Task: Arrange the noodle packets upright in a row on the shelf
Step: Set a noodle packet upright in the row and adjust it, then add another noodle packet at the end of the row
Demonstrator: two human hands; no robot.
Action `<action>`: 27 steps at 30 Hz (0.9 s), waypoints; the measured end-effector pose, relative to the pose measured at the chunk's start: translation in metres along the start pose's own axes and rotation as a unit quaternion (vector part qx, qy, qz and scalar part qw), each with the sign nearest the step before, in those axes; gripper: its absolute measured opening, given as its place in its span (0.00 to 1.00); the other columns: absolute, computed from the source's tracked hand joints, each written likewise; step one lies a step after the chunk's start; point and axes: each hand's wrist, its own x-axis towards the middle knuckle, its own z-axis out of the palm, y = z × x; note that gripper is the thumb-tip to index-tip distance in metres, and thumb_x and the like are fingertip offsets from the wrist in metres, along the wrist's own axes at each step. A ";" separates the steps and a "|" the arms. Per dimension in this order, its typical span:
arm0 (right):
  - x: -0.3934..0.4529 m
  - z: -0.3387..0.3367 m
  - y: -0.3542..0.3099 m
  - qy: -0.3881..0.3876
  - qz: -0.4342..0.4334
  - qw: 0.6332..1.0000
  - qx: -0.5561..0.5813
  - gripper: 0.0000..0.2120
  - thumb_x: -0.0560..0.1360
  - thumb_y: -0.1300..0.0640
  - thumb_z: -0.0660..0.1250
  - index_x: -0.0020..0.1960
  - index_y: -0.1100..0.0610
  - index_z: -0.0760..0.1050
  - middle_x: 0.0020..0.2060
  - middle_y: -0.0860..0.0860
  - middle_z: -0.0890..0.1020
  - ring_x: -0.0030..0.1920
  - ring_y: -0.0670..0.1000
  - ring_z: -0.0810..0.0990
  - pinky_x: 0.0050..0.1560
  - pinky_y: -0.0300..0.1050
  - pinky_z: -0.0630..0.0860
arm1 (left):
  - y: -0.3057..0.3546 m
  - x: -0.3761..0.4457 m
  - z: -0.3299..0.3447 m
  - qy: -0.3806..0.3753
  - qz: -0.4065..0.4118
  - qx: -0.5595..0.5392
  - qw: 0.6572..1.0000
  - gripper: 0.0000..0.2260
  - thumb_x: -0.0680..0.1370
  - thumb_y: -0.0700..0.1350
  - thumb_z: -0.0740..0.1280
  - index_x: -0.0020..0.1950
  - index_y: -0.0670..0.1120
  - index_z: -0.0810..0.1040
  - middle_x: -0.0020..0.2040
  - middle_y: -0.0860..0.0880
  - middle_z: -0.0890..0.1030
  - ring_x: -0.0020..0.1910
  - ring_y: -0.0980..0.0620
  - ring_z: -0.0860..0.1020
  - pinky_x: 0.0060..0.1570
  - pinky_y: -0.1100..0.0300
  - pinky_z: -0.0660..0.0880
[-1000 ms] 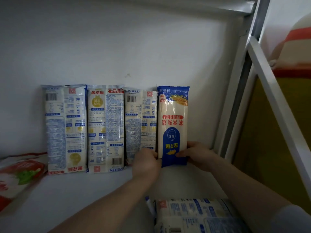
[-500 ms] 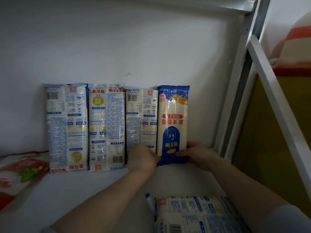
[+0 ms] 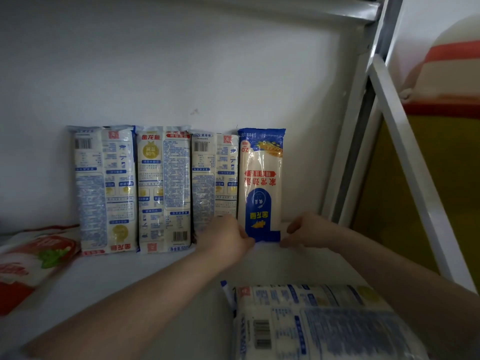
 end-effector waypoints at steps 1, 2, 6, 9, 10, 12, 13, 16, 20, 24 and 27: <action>-0.009 -0.003 0.002 -0.015 -0.001 0.999 -0.037 0.26 0.69 0.49 0.74 0.63 0.59 0.74 0.59 0.53 0.78 0.56 0.51 0.77 0.59 0.45 0.74 | 0.008 -0.008 -0.002 -0.050 0.022 -0.011 0.998 0.13 0.74 0.52 0.69 0.41 0.43 0.84 0.38 0.47 0.84 0.36 0.53 0.80 0.40 0.57 0.78; -0.019 -0.007 0.003 -0.035 -0.008 0.997 -0.074 0.27 0.69 0.47 0.74 0.64 0.57 0.74 0.60 0.53 0.78 0.58 0.52 0.76 0.62 0.47 0.73 | 0.017 -0.016 -0.004 -0.113 0.034 -0.010 0.993 0.15 0.74 0.56 0.68 0.44 0.45 0.85 0.40 0.48 0.84 0.38 0.55 0.80 0.45 0.57 0.78; -0.060 -0.015 0.004 -0.145 -0.037 0.970 -0.190 0.26 0.68 0.37 0.70 0.59 0.52 0.78 0.57 0.48 0.80 0.57 0.49 0.77 0.62 0.46 0.73 | 0.048 -0.037 -0.005 -0.254 0.050 0.104 0.960 0.29 0.69 0.66 0.68 0.60 0.47 0.80 0.54 0.50 0.82 0.51 0.53 0.79 0.51 0.58 0.77; -0.081 -0.021 0.007 -0.198 -0.047 0.955 -0.216 0.31 0.66 0.34 0.69 0.60 0.53 0.78 0.57 0.47 0.80 0.56 0.47 0.77 0.61 0.44 0.73 | 0.055 -0.045 -0.001 -0.288 0.049 0.133 0.947 0.35 0.68 0.66 0.69 0.67 0.45 0.74 0.61 0.49 0.79 0.56 0.52 0.77 0.57 0.59 0.76; -0.085 -0.022 0.009 -0.211 -0.046 0.948 -0.233 0.33 0.65 0.33 0.70 0.62 0.52 0.76 0.57 0.46 0.79 0.56 0.47 0.76 0.62 0.44 0.73 | 0.055 -0.046 -0.001 -0.296 0.047 0.139 0.944 0.35 0.68 0.66 0.68 0.67 0.45 0.74 0.62 0.49 0.78 0.56 0.52 0.77 0.56 0.60 0.75; -0.090 -0.021 0.012 -0.228 -0.042 0.937 -0.262 0.34 0.63 0.33 0.72 0.62 0.51 0.74 0.54 0.44 0.77 0.55 0.48 0.76 0.60 0.44 0.72 | 0.056 -0.048 -0.001 -0.308 0.047 0.151 0.938 0.34 0.69 0.66 0.68 0.66 0.44 0.74 0.61 0.48 0.79 0.55 0.52 0.77 0.52 0.62 0.74; -0.091 -0.021 0.012 -0.233 -0.039 0.933 -0.271 0.34 0.61 0.33 0.73 0.61 0.49 0.74 0.54 0.44 0.77 0.55 0.48 0.76 0.60 0.45 0.73 | 0.056 -0.049 -0.002 -0.313 0.046 0.158 0.935 0.34 0.69 0.65 0.68 0.66 0.44 0.74 0.61 0.48 0.79 0.55 0.52 0.77 0.51 0.62 0.74; -0.093 -0.019 0.012 -0.254 -0.033 0.925 -0.279 0.29 0.60 0.33 0.74 0.55 0.48 0.75 0.53 0.46 0.79 0.55 0.50 0.78 0.61 0.49 0.74 | 0.058 -0.050 -0.003 -0.321 0.030 0.184 0.929 0.36 0.68 0.66 0.69 0.69 0.44 0.71 0.63 0.48 0.77 0.59 0.51 0.76 0.55 0.60 0.74; -0.095 -0.016 0.017 -0.279 -0.044 0.931 -0.231 0.27 0.58 0.34 0.75 0.52 0.46 0.80 0.53 0.45 0.84 0.54 0.50 0.81 0.62 0.50 0.76 | 0.058 -0.050 -0.002 -0.336 0.021 0.209 0.918 0.36 0.68 0.66 0.69 0.67 0.43 0.72 0.62 0.48 0.77 0.59 0.50 0.76 0.53 0.61 0.72; -0.098 -0.014 0.021 -0.274 -0.063 0.938 -0.202 0.28 0.59 0.36 0.76 0.55 0.46 0.81 0.52 0.43 0.84 0.53 0.47 0.81 0.63 0.48 0.75 | 0.057 -0.050 -0.003 -0.354 0.019 0.187 0.916 0.35 0.68 0.66 0.69 0.66 0.44 0.73 0.61 0.49 0.78 0.59 0.51 0.76 0.54 0.63 0.71; -0.102 -0.016 0.020 -0.266 -0.085 0.941 -0.191 0.20 0.61 0.38 0.76 0.50 0.45 0.82 0.50 0.42 0.84 0.49 0.44 0.81 0.58 0.42 0.76 | 0.052 -0.053 -0.005 -0.367 0.016 0.146 0.918 0.34 0.65 0.67 0.71 0.63 0.48 0.77 0.59 0.52 0.80 0.57 0.53 0.77 0.60 0.59 0.74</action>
